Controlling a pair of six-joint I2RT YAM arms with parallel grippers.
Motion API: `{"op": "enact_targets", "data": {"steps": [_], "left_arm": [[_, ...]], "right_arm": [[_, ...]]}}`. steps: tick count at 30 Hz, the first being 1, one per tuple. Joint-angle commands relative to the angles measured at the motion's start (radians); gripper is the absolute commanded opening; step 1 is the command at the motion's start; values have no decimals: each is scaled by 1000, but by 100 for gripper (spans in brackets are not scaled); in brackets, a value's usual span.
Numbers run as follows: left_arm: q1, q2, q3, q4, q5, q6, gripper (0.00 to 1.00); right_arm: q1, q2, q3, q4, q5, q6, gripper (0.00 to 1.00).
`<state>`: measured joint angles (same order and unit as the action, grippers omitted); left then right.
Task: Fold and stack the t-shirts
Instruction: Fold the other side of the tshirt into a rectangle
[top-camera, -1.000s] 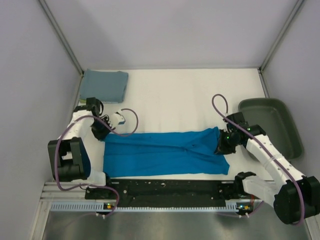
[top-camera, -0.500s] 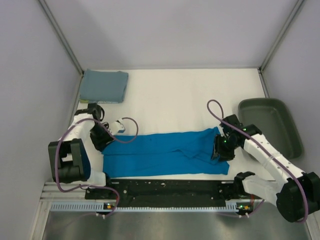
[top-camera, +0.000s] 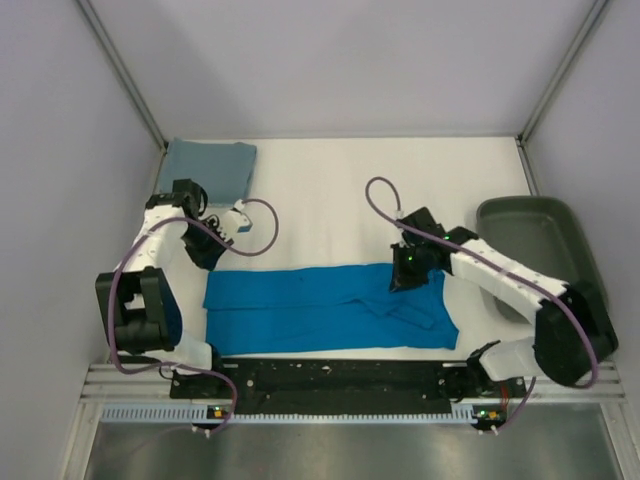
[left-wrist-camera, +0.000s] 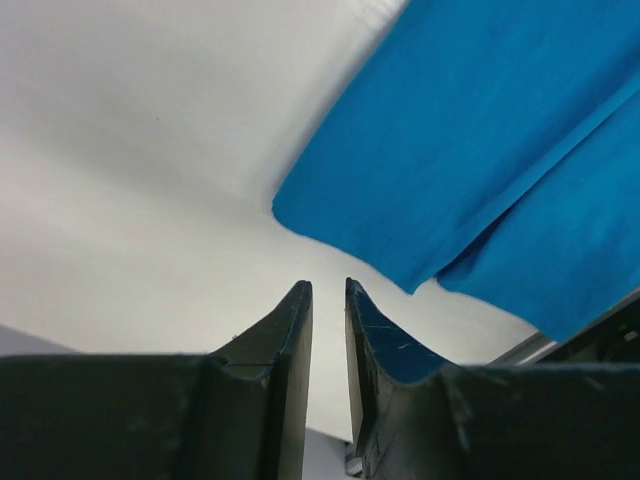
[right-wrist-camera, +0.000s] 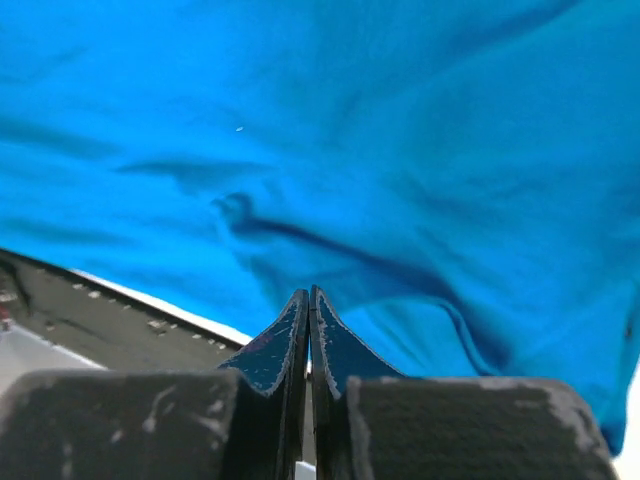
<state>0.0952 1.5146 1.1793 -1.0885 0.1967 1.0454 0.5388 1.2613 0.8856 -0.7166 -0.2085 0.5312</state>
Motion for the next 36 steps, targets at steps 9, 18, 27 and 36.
{"op": "enact_targets", "data": {"steps": [9, 18, 27, 36], "left_arm": [[-175, -65, -29, 32, 136, -110, 31], [-469, -160, -4, 87, 354, -146, 48], [-1046, 33, 43, 479, 206, -308, 63], [-1247, 249, 51, 699, 72, -308, 65]], "right_arm": [[341, 230, 44, 57, -239, 33, 0], [65, -77, -8, -17, -106, 92, 5], [-384, -88, -97, 113, -22, -28, 11], [-408, 87, -122, 164, 152, -63, 45]]}}
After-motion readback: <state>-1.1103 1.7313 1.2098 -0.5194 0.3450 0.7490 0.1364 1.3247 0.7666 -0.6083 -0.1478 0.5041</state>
